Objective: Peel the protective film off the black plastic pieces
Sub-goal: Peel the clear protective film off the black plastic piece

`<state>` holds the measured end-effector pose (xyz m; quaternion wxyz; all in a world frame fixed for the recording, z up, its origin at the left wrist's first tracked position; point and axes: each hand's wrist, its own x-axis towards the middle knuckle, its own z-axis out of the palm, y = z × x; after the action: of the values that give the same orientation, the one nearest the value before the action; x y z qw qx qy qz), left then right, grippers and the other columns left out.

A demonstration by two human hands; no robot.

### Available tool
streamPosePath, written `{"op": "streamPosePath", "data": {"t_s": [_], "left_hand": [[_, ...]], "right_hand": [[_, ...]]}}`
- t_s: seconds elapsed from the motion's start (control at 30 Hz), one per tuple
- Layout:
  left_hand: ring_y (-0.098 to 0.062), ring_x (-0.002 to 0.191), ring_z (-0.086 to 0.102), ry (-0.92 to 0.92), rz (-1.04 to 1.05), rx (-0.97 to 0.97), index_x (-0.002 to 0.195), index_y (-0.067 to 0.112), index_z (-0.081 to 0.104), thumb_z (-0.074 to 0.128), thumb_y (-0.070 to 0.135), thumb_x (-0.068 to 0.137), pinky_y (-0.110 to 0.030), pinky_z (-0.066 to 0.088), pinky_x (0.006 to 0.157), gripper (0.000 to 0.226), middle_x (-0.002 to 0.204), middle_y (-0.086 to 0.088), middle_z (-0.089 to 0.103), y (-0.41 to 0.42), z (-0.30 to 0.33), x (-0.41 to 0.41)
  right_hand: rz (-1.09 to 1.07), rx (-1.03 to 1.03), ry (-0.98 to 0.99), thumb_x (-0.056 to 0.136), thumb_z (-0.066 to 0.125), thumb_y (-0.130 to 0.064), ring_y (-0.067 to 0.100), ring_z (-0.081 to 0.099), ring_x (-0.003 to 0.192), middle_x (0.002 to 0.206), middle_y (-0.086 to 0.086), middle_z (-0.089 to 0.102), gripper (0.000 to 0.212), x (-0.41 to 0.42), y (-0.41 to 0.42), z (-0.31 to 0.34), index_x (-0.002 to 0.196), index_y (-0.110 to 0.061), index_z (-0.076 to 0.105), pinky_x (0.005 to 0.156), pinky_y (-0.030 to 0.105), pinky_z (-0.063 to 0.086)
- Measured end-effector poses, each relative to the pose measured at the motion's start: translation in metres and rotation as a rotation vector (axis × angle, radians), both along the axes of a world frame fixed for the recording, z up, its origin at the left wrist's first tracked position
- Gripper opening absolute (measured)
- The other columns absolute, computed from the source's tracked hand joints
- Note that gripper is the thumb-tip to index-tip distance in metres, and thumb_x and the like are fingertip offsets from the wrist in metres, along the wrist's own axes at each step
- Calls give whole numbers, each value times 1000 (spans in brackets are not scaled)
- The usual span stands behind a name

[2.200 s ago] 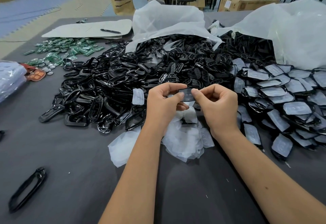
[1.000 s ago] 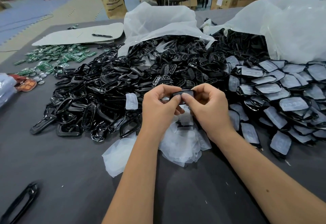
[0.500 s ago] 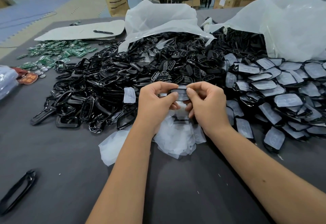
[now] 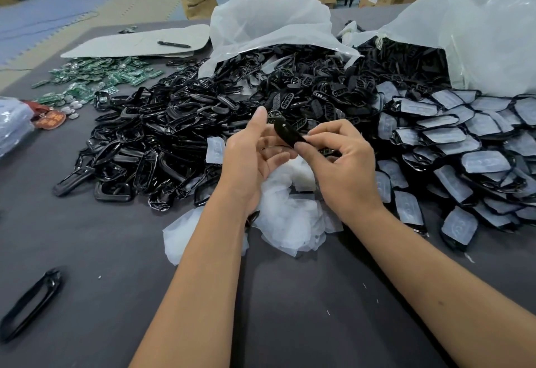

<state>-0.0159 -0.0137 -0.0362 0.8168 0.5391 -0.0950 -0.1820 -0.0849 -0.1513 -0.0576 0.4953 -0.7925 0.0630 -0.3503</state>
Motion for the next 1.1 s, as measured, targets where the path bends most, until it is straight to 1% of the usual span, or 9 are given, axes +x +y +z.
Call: {"op": "streamPosePath", "data": {"t_s": [0.07,0.13,0.2,0.33,0.47,0.73,0.87,0.97,1.1], "left_hand": [[-13,67,67,-66,-4,23,100,0,72,59,20,105,-20,55,63,24,81,-8,74,-2,-2,-1],[-12,67,65,-129,15,69,103,2,74,64,6,100,-20,53,65,11,80,-6,74,-3,-5,-1],[-11,66,62,-148,34,83,100,3,75,67,4,97,-19,50,63,8,77,-5,73,-3,-6,0],[-9,65,60,-136,42,91,103,1,76,69,7,96,-18,49,62,11,79,-3,73,-2,-6,1],[-8,65,59,-135,17,67,98,6,78,70,9,96,-18,48,63,9,78,-2,73,-1,-8,2],[-4,61,59,-129,35,75,97,7,78,68,10,98,-15,49,61,10,75,0,74,-3,-9,3],[-4,61,61,-140,44,58,97,6,76,68,9,98,-15,49,61,9,76,0,75,-4,-9,2],[-9,69,65,-158,37,57,100,5,77,70,14,97,-19,52,64,11,83,-5,77,-3,-11,2],[-12,70,68,-165,33,83,95,5,77,71,18,97,-21,54,63,14,83,-7,77,-4,-11,2]], "right_hand": [[52,158,32,88,83,-19,10,64,86,95,-6,62,8,0,-3,0,85,-25,79,65,30,53],[126,263,52,89,82,-18,12,61,71,91,-3,59,7,-1,-5,1,83,-19,80,55,30,50],[257,428,72,91,78,-17,11,56,59,88,-2,59,10,-2,-8,4,82,-15,80,49,29,46],[406,605,112,95,69,-16,14,54,72,87,3,66,14,-1,-14,5,88,-13,81,65,27,47],[402,628,57,99,67,-8,17,65,81,93,11,77,15,-1,-11,3,103,-10,81,63,25,52],[450,695,45,94,68,1,19,73,87,100,13,79,23,-1,-15,0,113,-9,77,71,24,55],[441,706,51,93,68,6,18,73,81,91,11,79,29,0,-16,-1,117,-8,73,73,24,56],[445,731,59,93,66,8,16,71,74,83,8,77,27,1,-16,-1,116,-6,72,71,23,56],[439,751,70,93,65,8,15,71,72,81,8,76,25,1,-17,0,114,-5,72,71,23,57]]}}
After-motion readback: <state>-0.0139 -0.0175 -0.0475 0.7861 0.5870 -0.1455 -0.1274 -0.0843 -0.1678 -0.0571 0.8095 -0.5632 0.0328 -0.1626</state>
